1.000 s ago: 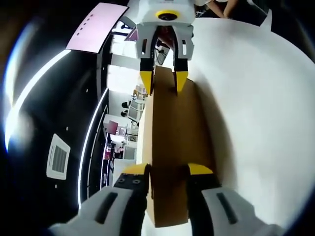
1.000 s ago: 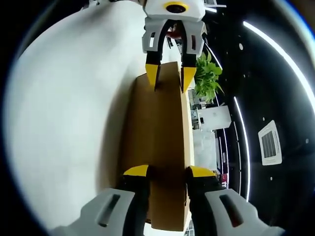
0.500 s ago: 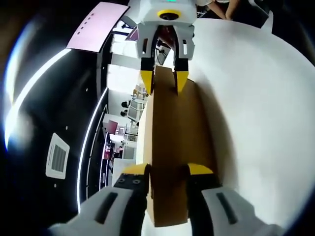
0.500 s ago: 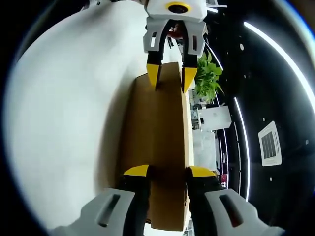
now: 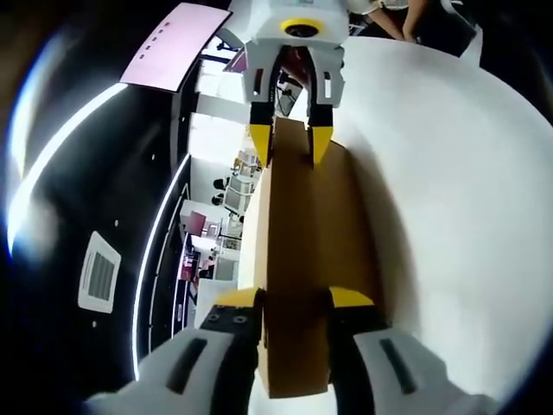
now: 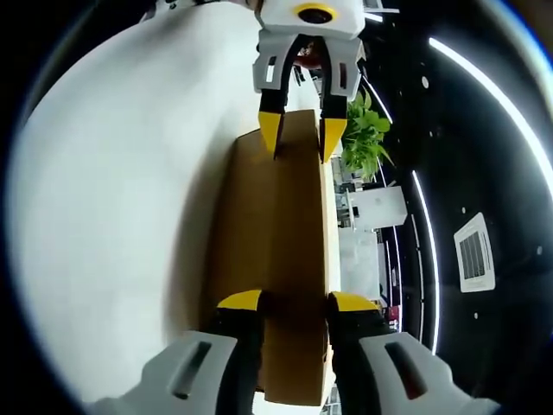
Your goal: Operate the shoe box by opening the lid, removing the specified soft item, and placing it in the target area until the item is outside and the box remains undamaged.
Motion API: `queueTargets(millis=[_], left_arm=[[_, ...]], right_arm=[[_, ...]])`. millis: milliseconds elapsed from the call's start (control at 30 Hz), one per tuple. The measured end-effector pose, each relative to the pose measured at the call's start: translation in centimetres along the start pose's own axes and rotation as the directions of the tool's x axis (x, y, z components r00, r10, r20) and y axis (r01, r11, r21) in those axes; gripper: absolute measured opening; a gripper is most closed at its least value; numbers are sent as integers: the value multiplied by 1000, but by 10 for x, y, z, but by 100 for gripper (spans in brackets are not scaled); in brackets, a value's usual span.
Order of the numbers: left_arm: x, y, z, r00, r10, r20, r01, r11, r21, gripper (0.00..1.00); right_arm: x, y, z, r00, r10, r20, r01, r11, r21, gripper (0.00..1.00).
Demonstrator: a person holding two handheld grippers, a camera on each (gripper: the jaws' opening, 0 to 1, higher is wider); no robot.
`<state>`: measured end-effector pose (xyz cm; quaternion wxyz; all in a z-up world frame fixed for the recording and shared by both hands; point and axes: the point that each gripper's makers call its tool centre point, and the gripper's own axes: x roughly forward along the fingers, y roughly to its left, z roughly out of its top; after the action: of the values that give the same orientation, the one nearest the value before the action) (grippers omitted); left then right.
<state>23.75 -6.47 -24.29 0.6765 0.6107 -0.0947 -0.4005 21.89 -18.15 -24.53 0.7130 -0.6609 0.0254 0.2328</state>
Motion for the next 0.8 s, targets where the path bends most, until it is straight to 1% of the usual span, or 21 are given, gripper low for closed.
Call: queueTargets(millis=[800], left_arm=[[-1, 5, 1, 1000, -18, 12, 18, 1000, -16, 29]], right_arm=[[-1, -4, -1, 1000, 24, 4, -24, 1000, 5, 28]])
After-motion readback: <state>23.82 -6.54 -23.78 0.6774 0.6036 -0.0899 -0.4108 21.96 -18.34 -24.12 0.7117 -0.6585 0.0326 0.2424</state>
